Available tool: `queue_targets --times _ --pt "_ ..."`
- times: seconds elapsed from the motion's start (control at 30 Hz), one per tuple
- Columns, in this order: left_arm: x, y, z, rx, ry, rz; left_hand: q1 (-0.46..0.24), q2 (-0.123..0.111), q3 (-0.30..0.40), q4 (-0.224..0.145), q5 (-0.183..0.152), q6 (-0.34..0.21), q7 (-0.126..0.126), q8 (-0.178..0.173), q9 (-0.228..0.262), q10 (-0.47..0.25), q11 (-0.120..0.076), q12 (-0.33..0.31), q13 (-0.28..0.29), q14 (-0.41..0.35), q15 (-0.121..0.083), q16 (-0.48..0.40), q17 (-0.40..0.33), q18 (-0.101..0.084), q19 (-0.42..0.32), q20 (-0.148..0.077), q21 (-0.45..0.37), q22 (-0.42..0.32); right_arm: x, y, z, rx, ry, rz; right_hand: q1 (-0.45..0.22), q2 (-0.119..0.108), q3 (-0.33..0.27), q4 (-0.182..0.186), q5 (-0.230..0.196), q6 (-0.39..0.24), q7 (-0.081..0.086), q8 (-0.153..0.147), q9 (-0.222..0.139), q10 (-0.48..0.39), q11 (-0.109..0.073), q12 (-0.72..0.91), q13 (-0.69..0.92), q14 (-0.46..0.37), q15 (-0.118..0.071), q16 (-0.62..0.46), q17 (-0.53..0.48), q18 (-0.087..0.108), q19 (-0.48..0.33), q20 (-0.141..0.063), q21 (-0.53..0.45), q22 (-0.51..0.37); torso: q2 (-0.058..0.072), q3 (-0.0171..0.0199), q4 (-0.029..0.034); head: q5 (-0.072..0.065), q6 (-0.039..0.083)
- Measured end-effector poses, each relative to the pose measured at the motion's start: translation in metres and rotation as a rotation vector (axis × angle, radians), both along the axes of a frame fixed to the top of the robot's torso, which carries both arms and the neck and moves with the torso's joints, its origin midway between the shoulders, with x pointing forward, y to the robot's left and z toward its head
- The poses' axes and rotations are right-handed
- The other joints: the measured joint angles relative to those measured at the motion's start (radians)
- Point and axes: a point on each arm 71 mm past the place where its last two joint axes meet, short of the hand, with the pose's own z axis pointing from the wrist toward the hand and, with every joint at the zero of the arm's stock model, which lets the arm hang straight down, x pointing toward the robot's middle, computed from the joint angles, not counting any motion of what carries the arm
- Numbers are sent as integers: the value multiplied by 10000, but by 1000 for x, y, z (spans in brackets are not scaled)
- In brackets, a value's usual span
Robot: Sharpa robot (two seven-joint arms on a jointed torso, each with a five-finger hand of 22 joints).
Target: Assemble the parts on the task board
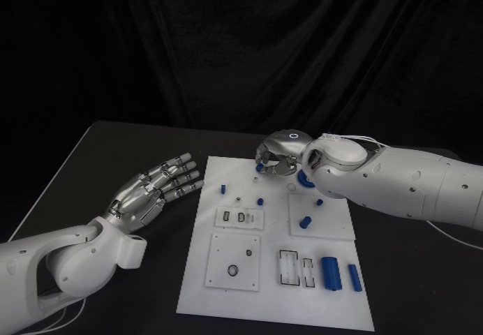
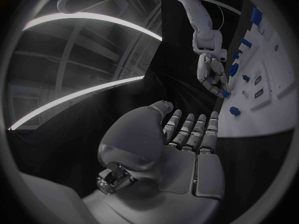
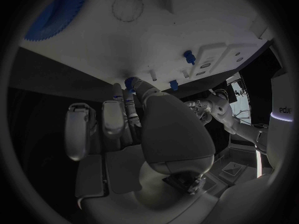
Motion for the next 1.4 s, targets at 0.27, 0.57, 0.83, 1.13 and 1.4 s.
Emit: queue_targets --times 0.27,0.57,0.83,1.13,1.4 --pt "1 1 -1 6 19 25 0 0 0 0 0 0 0 0 0 0 0 0 0 0 0 0 0 1 0 0 0 0 1 -3 -5 -237 297 -263 -137 -249 -374 0 -437 -2029 129 -1529 -412 -2000 259 -368 163 -610 3 -531 -903 20 -694 40 -692 -574 0 0 -2 37 77" --pt "1 2 -1 4 30 45 0 0 0 0 0 0 0 0 0 0 0 0 0 0 0 0 0 0 0 0 0 0 1 -10 -5 -247 335 -396 -133 -245 -404 -31 -436 -2026 181 -1550 -474 -2085 280 -135 280 -660 -19 -532 -929 164 -694 40 -714 -593 -1 -1 -3 77 88" --pt "-1 6 -1 20 39 139 0 0 30 -30 0 0 0 0 0 0 0 0 0 0 0 0 0 0 0 0 0 0 -8 -27 9 -54 102 -388 38 -73 -432 -60 -307 -1785 167 -1511 -526 -2121 242 187 426 -839 -38 -806 -1322 162 -860 18 -890 -766 -4 -7 -3 45 205" --pt "-3 9 0 17 47 188 -25 26 84 -27 0 0 0 0 0 0 0 0 0 38 37 43 12 -22 0 0 0 0 -32 -71 23 263 30 -700 377 -80 -351 -362 343 -1163 542 -1511 -885 -956 -438 5200 3520 -1583 -227 -2025 -2782 322 -1078 -178 -1285 -971 -5 -5 9 -142 60" --pt "-3 11 0 27 50 232 -38 40 96 -40 0 0 0 0 0 0 0 0 0 38 37 41 12 -161 0 0 0 0 -43 -108 20 342 157 -1500 -87 -220 -584 180 -139 -1042 483 -1659 -1283 1563 -466 11843 11214 -348 -288 411 1390 303 -498 -184 -663 -52 -13 -3 -18 -72 7"
